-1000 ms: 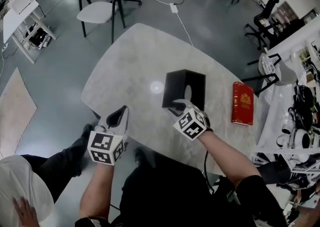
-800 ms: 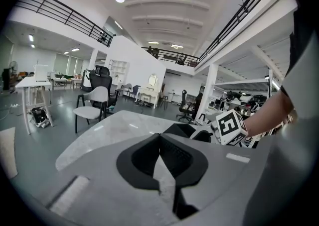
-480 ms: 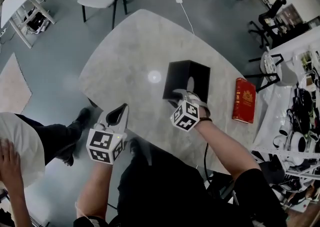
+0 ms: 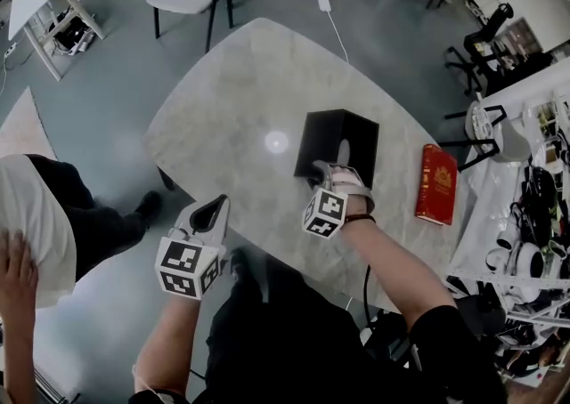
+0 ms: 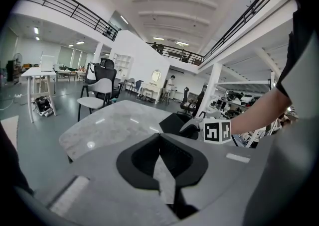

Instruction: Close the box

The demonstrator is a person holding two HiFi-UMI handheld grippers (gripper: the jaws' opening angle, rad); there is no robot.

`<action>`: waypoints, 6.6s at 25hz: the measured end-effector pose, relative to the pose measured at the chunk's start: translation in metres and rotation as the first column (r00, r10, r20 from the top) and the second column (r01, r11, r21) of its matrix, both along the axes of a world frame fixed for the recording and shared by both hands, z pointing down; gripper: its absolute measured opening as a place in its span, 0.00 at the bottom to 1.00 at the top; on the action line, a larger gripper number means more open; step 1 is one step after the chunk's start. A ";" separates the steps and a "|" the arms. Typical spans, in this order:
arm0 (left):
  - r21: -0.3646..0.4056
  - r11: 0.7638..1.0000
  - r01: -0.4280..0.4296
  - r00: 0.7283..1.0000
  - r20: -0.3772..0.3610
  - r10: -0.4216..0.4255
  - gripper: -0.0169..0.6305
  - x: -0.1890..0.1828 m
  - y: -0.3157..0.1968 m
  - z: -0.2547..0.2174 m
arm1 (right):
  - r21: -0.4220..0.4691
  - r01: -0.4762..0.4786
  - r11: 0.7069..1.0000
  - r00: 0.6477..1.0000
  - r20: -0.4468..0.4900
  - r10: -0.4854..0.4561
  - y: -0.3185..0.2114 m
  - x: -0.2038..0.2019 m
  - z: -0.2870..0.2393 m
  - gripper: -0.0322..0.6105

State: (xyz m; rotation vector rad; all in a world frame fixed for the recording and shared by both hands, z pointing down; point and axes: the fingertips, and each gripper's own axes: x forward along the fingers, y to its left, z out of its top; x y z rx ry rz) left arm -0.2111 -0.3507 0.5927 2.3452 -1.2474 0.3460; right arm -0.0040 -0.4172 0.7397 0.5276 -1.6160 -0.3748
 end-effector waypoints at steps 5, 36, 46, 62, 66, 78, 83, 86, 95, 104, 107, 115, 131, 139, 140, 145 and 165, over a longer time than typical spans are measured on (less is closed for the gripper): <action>0.012 1.000 -0.011 1.000 0.007 0.011 0.04 0.001 0.012 -0.008 | -0.012 -0.002 1.000 1.000 -0.006 0.002 0.005 0.001 0.001 0.31; 0.024 1.000 0.007 1.000 -0.018 -0.006 0.04 -0.012 0.030 -0.020 | 0.107 0.136 0.985 0.958 -0.267 -0.104 -0.005 0.001 0.001 0.26; 0.036 0.999 0.007 1.000 -0.025 -0.006 0.04 -0.022 0.043 -0.031 | 0.201 -0.123 0.972 0.989 0.108 0.103 -0.002 -0.018 -0.054 0.21; 0.048 0.995 -0.087 0.996 -0.008 0.087 0.04 0.004 0.054 -0.057 | 0.030 -0.567 0.823 0.691 0.561 0.455 0.011 0.026 -0.117 0.21; 0.051 0.994 -0.101 0.995 -0.006 0.101 0.04 0.025 0.046 -0.061 | -0.058 -0.583 0.811 0.608 0.631 0.482 0.013 0.046 -0.120 0.22; 0.068 0.994 -0.084 0.996 0.027 0.082 0.04 0.107 0.038 -0.086 | -0.437 -0.571 0.695 0.150 0.777 0.612 0.016 0.106 -0.144 0.21; 0.069 0.995 -0.072 0.996 0.052 0.069 0.04 0.137 0.037 -0.090 | -0.537 -0.535 0.652 0.061 0.745 0.664 0.023 0.142 -0.131 0.21; 0.068 0.995 -0.068 0.996 0.064 0.064 0.04 0.153 0.039 -0.091 | -0.597 -0.501 0.627 0.018 0.717 0.697 0.028 0.159 -0.116 0.22; 0.039 0.997 -0.060 0.993 0.100 0.056 0.04 0.188 0.046 -0.084 | -0.660 -0.420 0.623 -0.030 0.696 0.718 0.030 0.177 -0.105 0.23; 0.027 0.997 -0.071 0.992 0.102 0.068 0.04 0.197 0.052 -0.081 | -0.654 -0.454 0.605 0.025 0.669 0.743 0.038 0.195 -0.090 0.30; 0.025 0.997 -0.074 0.993 0.097 0.071 0.04 0.197 0.053 -0.079 | -0.630 -0.501 0.594 0.065 0.657 0.751 0.044 0.206 -0.080 0.32; 0.037 0.995 -0.096 0.992 0.084 0.092 0.04 0.199 0.052 -0.081 | -0.601 -0.529 0.600 0.086 0.665 0.742 0.051 0.211 -0.081 0.29; 0.156 0.978 -0.139 0.989 0.075 0.129 0.04 0.138 0.040 -0.133 | -0.354 -0.531 0.770 0.195 0.833 0.517 0.081 0.150 -0.201 0.14; 0.201 0.962 -0.185 0.982 0.070 0.174 0.04 0.083 0.039 -0.146 | -0.297 -0.528 0.796 0.171 0.881 0.442 0.114 0.082 -0.247 0.05; 0.207 0.960 -0.188 0.982 0.074 0.176 0.04 0.077 0.038 -0.146 | -0.295 -0.524 0.799 0.168 0.884 0.436 0.119 0.075 -0.250 0.05; 0.245 0.955 -0.168 0.985 0.085 0.151 0.04 0.059 0.038 -0.155 | -0.246 -0.482 0.841 0.187 0.909 0.373 0.141 0.056 -0.270 0.05; 0.311 0.950 -0.023 0.999 0.051 0.008 0.04 0.124 0.037 -0.195 | -0.151 -0.450 0.880 0.106 0.970 0.221 0.148 0.144 -0.321 0.05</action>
